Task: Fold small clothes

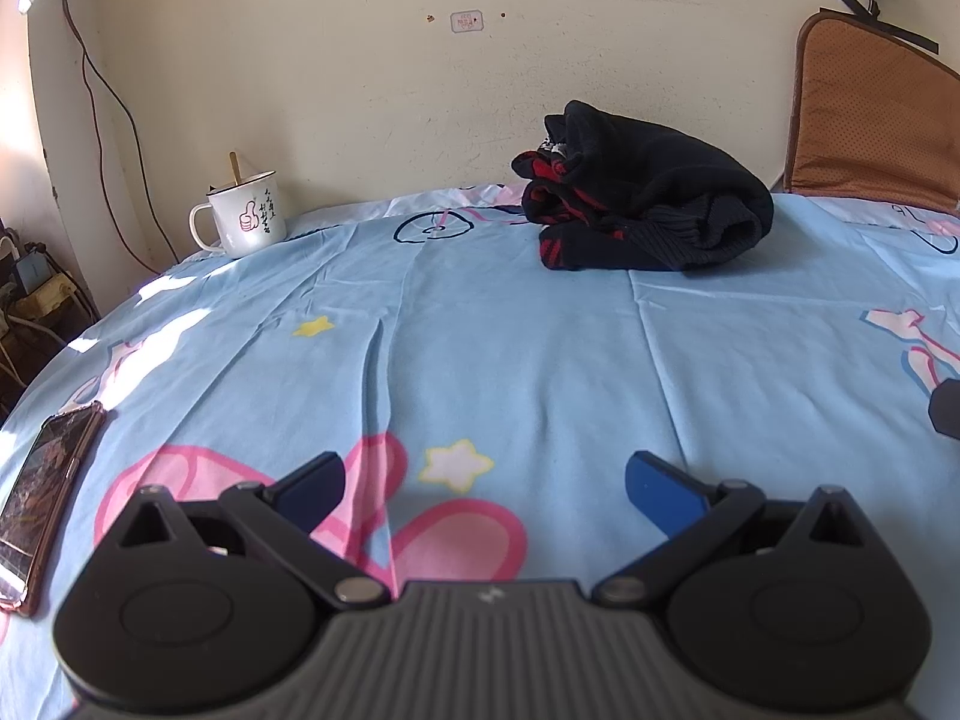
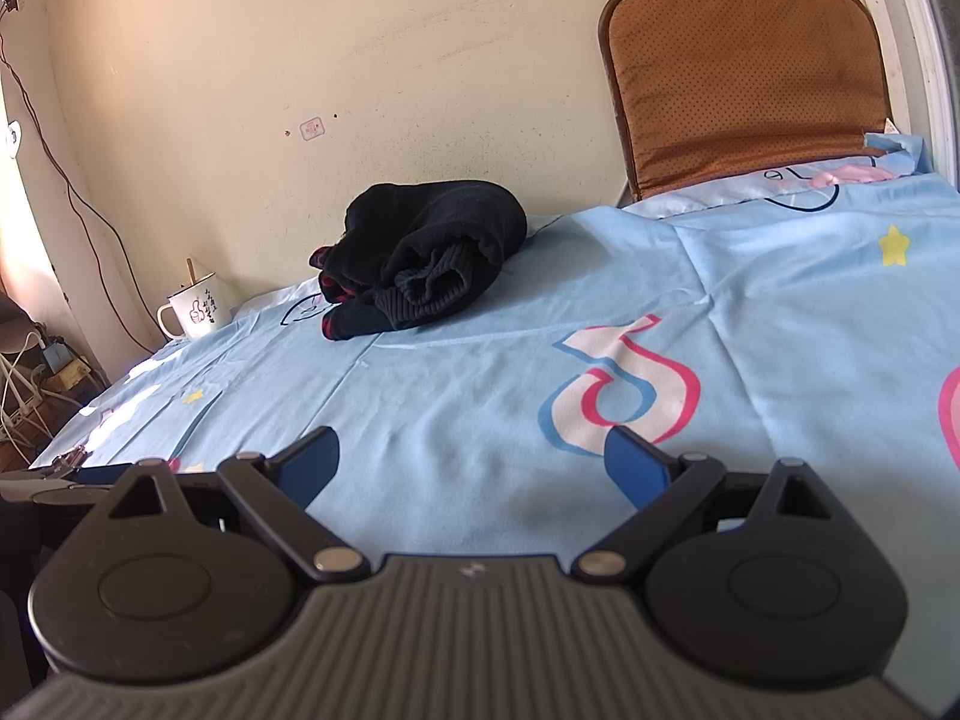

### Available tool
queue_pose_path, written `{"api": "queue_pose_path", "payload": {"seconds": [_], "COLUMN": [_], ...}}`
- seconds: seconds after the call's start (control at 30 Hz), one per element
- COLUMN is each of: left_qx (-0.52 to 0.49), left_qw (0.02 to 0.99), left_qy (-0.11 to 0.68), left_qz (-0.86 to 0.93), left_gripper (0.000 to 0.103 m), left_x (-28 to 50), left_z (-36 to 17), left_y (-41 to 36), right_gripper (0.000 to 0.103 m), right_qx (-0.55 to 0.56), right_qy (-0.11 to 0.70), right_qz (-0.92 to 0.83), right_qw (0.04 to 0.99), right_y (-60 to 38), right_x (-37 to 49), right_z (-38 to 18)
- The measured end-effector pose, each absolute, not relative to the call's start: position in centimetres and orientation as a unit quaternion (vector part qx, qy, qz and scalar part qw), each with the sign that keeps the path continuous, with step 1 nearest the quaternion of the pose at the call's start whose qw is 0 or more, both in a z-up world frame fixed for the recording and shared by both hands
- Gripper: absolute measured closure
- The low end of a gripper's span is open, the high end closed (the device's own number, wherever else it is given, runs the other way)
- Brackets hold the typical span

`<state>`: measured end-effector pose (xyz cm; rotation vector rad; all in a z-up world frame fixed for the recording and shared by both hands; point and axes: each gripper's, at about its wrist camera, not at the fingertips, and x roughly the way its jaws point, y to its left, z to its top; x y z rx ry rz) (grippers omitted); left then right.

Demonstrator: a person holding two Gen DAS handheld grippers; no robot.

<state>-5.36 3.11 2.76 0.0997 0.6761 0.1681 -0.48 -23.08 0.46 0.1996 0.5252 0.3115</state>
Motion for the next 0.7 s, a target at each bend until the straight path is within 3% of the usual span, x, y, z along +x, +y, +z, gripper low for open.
{"api": "queue_pose_path", "payload": {"seconds": [0.7], "left_qx": [0.045], "left_qw": [0.942], "left_qy": [0.321], "left_qz": [0.092], "left_gripper": [0.0], "left_x": [-5.63], "left_z": [3.0], "left_y": [3.09], "right_gripper": [0.006], "right_qx": [0.099], "right_qy": [0.258], "right_qz": [0.155], "right_qw": [0.949], "right_y": [-23.23], "right_x": [-0.45], "right_z": [0.58]}}
